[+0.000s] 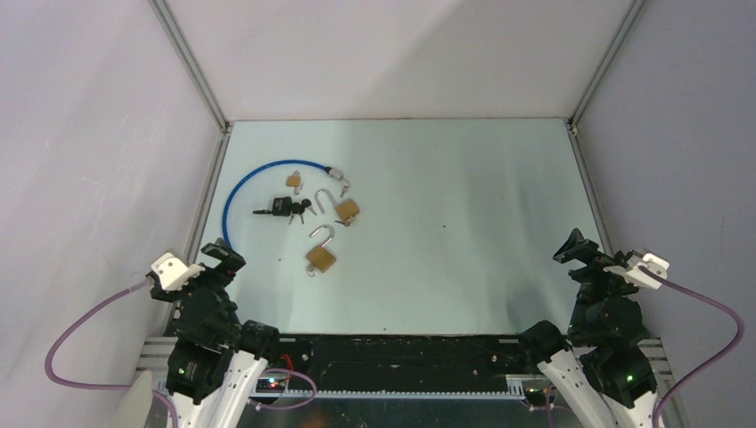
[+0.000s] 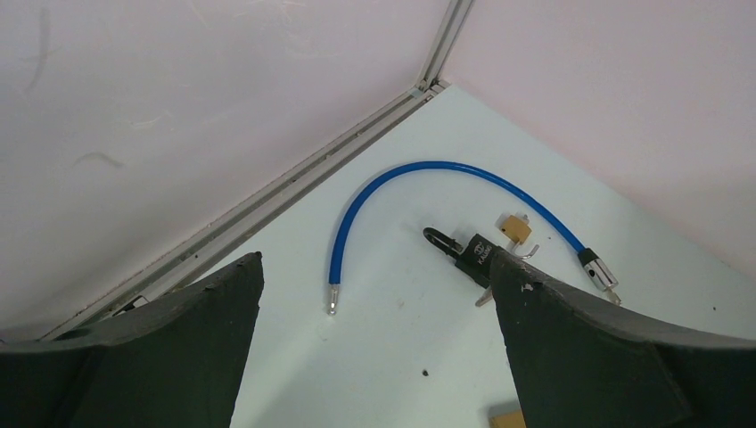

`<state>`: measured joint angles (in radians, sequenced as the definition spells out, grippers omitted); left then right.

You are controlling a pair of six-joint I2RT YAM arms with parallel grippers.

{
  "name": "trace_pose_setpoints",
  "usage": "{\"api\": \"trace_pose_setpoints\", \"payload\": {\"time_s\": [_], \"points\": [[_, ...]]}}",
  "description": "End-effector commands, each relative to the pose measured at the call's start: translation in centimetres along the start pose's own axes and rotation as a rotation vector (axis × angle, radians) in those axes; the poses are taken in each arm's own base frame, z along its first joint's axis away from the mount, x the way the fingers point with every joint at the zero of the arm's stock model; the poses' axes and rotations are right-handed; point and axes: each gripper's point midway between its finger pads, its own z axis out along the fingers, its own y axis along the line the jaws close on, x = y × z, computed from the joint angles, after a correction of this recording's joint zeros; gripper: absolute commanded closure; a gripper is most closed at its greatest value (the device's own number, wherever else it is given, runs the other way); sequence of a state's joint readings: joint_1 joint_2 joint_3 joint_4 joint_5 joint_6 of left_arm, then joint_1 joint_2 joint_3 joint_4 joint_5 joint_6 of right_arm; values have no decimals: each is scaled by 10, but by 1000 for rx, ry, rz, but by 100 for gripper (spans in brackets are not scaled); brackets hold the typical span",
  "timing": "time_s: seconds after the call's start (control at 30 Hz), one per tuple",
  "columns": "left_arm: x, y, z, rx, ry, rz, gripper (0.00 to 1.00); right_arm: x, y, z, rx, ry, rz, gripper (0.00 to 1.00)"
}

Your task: Unlock with the key

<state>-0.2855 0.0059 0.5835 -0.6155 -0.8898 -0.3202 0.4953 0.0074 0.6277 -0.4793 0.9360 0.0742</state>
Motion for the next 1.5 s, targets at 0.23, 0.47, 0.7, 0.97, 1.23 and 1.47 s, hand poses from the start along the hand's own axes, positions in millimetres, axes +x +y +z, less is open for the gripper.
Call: {"api": "trace_pose_setpoints", "payload": {"time_s": [0.23,0.47,0.7,0.97,1.23,1.47], "points": [[-27,28,-20,-6,-157,-169,0,-14,-12,-9,-2,-76,108,1],[-26,28,-20,-8,-157,-167,0,-14,-9,-9,-16,-76,105,0],[-26,28,-19,-10,-157,-166,0,-14,-7,-8,-23,-75,103,1],[-26,28,-19,-8,-156,-166,0,-13,-6,-8,-30,-74,101,1],[-26,28,-19,-6,-155,-165,0,-13,-5,-8,-36,-73,101,1],[-26,27,-19,-6,-155,-166,0,-13,-5,-8,-35,-74,101,1]]}}
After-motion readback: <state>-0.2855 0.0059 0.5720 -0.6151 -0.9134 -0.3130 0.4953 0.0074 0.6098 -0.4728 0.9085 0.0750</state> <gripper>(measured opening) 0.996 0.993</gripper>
